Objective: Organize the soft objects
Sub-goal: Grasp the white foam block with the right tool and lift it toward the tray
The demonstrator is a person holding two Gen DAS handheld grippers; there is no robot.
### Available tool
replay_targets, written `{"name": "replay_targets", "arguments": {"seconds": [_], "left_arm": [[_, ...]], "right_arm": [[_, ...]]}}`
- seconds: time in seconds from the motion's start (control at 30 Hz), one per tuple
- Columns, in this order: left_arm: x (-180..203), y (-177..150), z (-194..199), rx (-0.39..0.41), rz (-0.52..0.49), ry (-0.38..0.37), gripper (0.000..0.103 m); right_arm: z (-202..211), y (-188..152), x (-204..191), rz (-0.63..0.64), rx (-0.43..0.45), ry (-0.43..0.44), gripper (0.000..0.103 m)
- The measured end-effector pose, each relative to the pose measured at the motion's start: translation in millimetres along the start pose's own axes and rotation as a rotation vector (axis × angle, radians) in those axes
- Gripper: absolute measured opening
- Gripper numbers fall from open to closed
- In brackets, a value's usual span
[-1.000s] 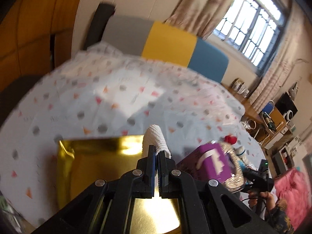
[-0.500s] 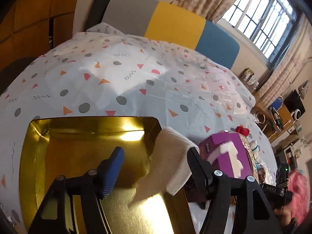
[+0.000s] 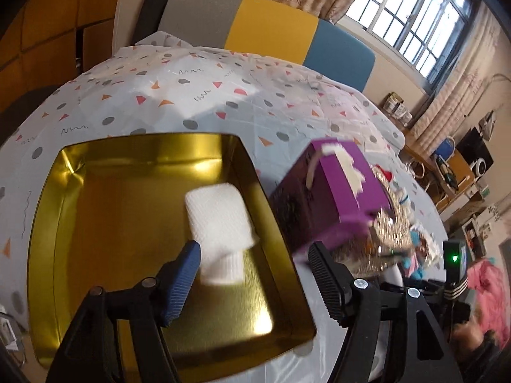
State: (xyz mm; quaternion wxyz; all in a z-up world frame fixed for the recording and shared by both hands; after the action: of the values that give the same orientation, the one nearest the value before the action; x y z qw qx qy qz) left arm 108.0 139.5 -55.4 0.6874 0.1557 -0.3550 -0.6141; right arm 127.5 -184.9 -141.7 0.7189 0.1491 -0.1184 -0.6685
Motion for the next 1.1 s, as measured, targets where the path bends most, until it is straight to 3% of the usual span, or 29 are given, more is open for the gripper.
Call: {"name": "replay_targets", "arguments": {"seconds": [0.17, 0.33, 0.43, 0.57, 0.73, 1.1], "left_arm": [[-1.3, -21.1, 7.1, 0.004, -0.008, 0.032, 0.074], [-2.2, -31.1, 10.3, 0.013, -0.039, 0.081, 0.075], [-3.8, -31.9, 13.1, 0.023, -0.038, 0.094, 0.078], [-4.0, -32.3, 19.2, 0.04, -0.044, 0.11, 0.082], [-5.7, -33.8, 25.4, 0.057, -0.056, 0.132, 0.084], [-14.0, -34.7, 32.5, 0.07, -0.044, 0.148, 0.085]], "right_arm": [[4.1, -13.5, -14.8, 0.046, -0.022, 0.013, 0.056], [28.9, -31.6, -3.6, -0.054, 0.001, 0.188, 0.056], [47.9, -32.5, 2.7, -0.092, 0.056, 0.242, 0.056], [73.2, -18.1, 14.6, -0.165, 0.161, 0.239, 0.056], [101.2, 25.6, 15.5, -0.203, 0.272, 0.253, 0.056], [141.4, 71.0, -67.0, -0.047, 0.38, 0.355, 0.056]]}}
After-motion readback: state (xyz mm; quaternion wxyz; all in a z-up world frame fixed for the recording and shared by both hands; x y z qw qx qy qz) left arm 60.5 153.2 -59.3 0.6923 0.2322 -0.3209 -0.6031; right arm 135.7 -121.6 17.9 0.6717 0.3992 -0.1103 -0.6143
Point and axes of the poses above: each gripper's, at about its wrist camera, not at the fingertips, and z roughly against the way its jaws point, x to its right, y to its top, the point moved 6 cm from there along -z, roughly the way its jaws point, and after that the axes turned 4 degrees about x, right-handed, at the moved point
